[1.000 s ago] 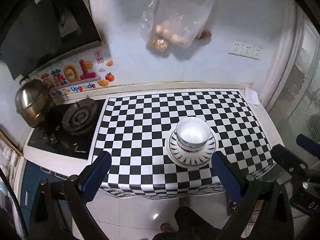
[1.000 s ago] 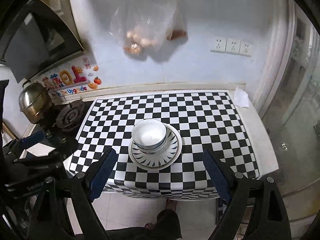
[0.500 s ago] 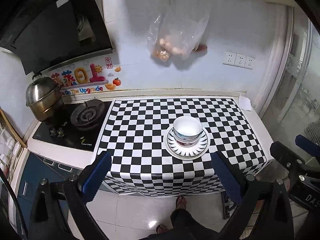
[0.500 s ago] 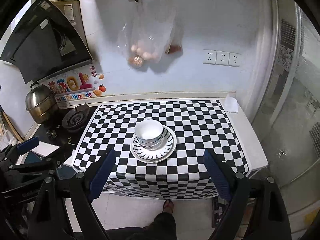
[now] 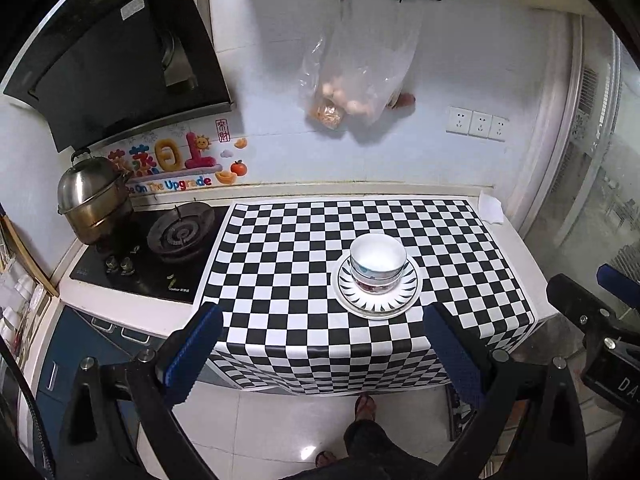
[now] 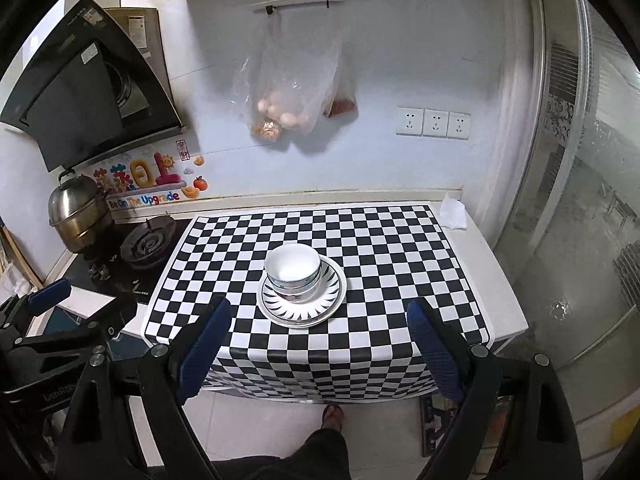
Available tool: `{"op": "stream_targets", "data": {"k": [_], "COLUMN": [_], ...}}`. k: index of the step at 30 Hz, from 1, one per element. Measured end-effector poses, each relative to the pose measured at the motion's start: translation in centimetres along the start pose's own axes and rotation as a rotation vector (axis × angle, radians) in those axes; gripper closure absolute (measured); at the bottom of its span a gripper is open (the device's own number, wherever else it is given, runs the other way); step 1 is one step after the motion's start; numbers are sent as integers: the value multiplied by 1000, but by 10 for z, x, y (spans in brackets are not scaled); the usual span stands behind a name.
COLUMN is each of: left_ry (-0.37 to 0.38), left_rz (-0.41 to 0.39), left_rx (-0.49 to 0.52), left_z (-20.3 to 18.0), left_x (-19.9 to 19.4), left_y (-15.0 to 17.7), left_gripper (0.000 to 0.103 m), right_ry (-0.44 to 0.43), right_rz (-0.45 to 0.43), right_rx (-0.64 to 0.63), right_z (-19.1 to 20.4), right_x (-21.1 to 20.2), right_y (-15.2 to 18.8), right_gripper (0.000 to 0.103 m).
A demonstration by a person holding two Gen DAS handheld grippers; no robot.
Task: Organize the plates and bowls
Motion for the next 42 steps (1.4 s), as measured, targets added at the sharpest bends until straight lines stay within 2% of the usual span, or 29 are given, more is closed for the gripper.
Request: {"op": "stream_targets", "data": {"k": [9,42], "left_ry": [-2,-6], "left_rz": [15,-4], "left_rx": [-1,-5], "left_z": [2,7], "left_x": [4,0], "left_y": [5,1], "left_gripper": [1,1], "right_ry": [-3,25], "right_rz": [15,26], "right_rx": [-11,-24], "right_z": [0,-6], "right_x": [4,10], "right_y": [4,8], "right_gripper": [11,11]}}
Point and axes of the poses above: each gripper's, at about its wrist camera, not at the fingertips, and x roughly the way its jaws point, z to its left, y to its underside, the point moved 8 cm from there along x, roughly the way its jaws point, and after that the axes turned 5 degrees about y, right-handed, at the moved point
